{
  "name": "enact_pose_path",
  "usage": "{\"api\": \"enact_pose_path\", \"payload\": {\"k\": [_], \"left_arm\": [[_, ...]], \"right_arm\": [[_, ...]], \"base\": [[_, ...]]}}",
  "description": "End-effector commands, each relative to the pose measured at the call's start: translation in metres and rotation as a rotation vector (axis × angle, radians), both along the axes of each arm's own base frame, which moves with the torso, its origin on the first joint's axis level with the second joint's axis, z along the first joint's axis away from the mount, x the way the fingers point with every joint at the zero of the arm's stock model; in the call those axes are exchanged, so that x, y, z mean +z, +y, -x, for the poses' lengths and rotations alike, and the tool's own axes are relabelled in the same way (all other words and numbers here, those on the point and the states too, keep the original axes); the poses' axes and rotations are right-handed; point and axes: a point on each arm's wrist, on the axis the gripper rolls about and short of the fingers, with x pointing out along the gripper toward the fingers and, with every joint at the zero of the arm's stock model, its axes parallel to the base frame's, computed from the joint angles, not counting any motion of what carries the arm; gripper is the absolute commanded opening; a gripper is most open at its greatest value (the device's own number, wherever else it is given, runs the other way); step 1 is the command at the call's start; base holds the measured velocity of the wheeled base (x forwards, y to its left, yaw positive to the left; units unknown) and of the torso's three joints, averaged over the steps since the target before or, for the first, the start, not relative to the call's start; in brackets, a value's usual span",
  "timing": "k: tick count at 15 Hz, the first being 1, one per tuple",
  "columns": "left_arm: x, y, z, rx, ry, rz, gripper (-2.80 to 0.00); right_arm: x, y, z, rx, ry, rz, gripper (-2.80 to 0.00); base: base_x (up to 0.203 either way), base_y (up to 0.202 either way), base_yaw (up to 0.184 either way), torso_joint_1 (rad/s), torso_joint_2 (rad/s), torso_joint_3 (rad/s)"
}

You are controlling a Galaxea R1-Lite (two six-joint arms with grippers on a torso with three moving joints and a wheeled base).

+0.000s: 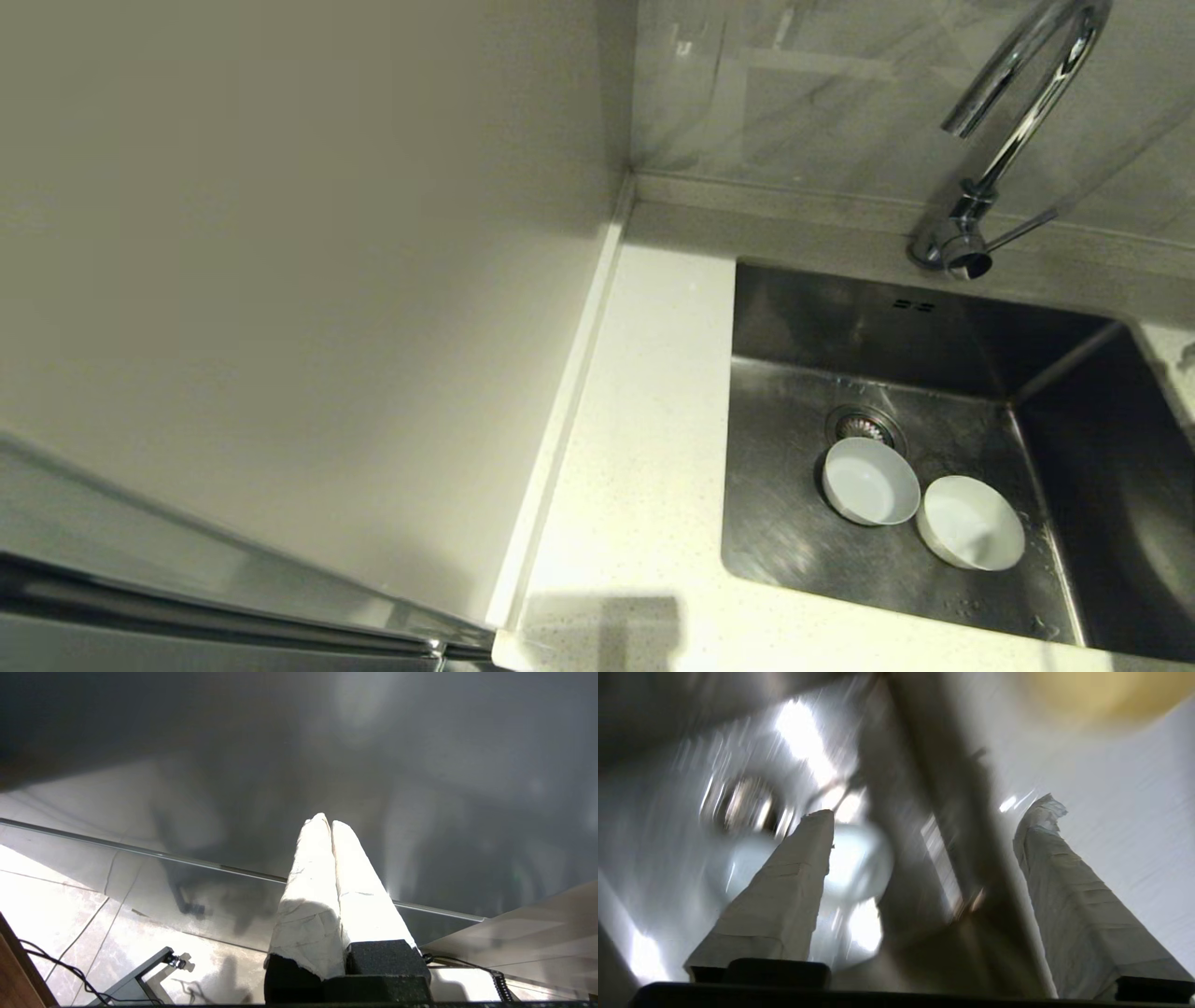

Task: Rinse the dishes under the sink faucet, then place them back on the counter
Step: Put a bowl back to the table from the sink

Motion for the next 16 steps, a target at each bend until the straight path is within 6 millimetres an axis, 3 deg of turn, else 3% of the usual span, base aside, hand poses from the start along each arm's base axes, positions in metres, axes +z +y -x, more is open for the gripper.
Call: {"api": "enact_pose_path", "payload": {"k": [1, 4, 8, 11, 14, 16], "left_arm": [[0.000, 0.000, 0.000, 0.001, -0.003, 0.001, -2.80], [0.000, 0.000, 0.000, 0.000, -0.003, 0.001, -2.80], [0.000, 0.000, 0.000, 0.000, -0.003, 0.001, -2.80], [0.000, 0.000, 0.000, 0.000, -0.003, 0.001, -2.80], [0.000, 0.000, 0.000, 0.002, -0.003, 0.001, -2.80], [0.000, 0.000, 0.000, 0.000, -0.003, 0.001, -2.80]], "right_arm": [[-0.014, 0.019, 0.019, 0.126, 0.027, -0.076, 0.00], [-0.040, 0.013, 0.026, 0.281, 0.159, -0.007, 0.00], [-0.029, 0.015, 0.048, 0.423, 0.206, 0.195, 0.00], [-0.028, 0.042, 0.047, 0.596, 0.232, 0.222, 0.00], [-0.060, 0.063, 0.051, 0.738, 0.336, 0.156, 0.00], [-0.082, 0.069, 0.041, 0.820, 0.418, 0.135, 0.00]], "base": [[0.000, 0.000, 0.000, 0.000, 0.00, 0.000], [0.000, 0.000, 0.000, 0.000, 0.00, 0.000], [0.000, 0.000, 0.000, 0.000, 0.00, 0.000], [0.000, 0.000, 0.000, 0.000, 0.00, 0.000], [0.000, 0.000, 0.000, 0.000, 0.00, 0.000], [0.000, 0.000, 0.000, 0.000, 0.00, 0.000]]}}
